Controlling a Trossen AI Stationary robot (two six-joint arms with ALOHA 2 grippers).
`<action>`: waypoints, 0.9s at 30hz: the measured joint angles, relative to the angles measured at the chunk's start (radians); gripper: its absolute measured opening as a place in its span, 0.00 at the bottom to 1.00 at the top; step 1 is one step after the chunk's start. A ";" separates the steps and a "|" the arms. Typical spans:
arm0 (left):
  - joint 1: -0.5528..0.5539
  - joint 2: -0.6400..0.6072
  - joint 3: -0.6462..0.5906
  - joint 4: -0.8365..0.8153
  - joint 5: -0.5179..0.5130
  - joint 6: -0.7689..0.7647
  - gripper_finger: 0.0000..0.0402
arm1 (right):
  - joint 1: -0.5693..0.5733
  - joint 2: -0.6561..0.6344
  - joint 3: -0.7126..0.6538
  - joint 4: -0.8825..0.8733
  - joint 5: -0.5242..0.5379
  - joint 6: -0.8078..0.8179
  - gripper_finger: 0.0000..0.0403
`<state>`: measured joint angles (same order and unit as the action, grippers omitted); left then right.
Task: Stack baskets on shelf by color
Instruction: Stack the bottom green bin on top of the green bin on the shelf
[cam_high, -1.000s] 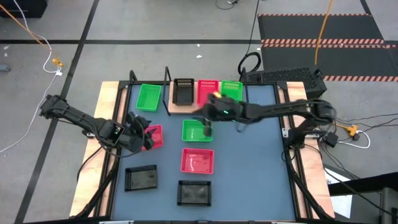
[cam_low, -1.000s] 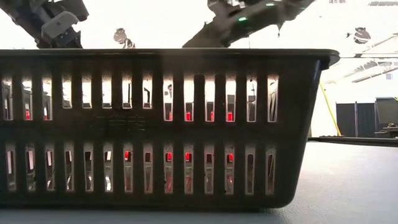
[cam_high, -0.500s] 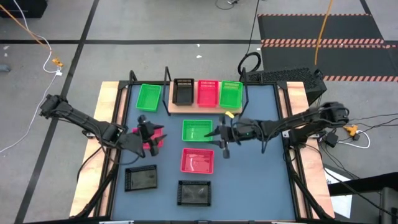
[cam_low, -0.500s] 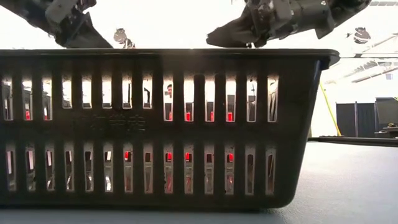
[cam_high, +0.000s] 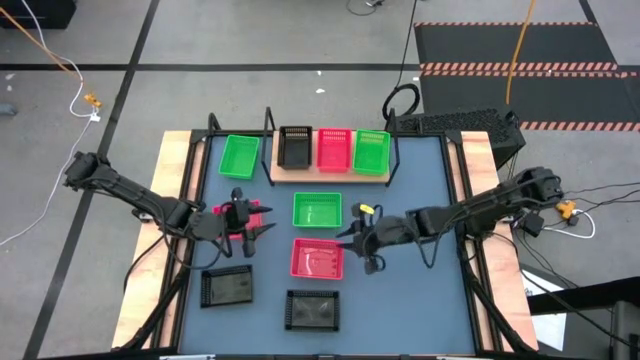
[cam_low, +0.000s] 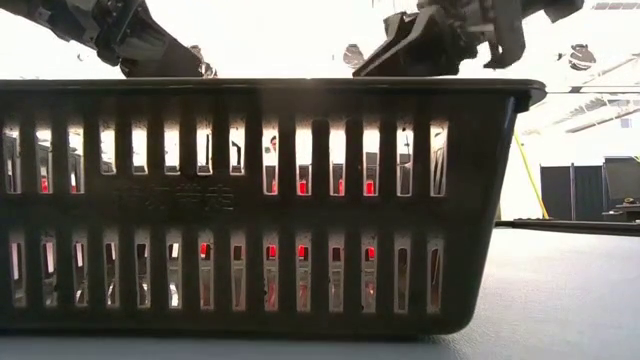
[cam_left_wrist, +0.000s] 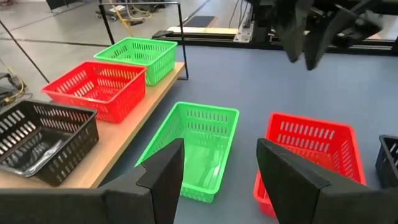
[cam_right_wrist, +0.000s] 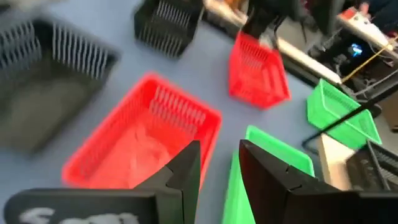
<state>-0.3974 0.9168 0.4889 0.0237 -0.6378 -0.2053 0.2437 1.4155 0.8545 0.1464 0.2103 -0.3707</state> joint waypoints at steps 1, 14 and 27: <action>0.000 0.002 0.000 0.006 0.001 0.006 0.50 | 0.010 0.000 0.010 -0.024 0.033 -0.039 0.27; 0.009 0.143 -0.001 0.186 0.001 0.164 0.50 | -0.013 0.000 0.012 -0.104 0.183 -0.307 0.24; 0.102 0.177 0.000 0.196 -0.061 0.133 0.50 | -0.034 0.001 0.043 -0.202 0.124 -0.310 0.23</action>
<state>-0.2950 1.0939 0.4885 0.2194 -0.6987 -0.0725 0.2093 1.4169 0.8972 -0.0556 0.3347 -0.6804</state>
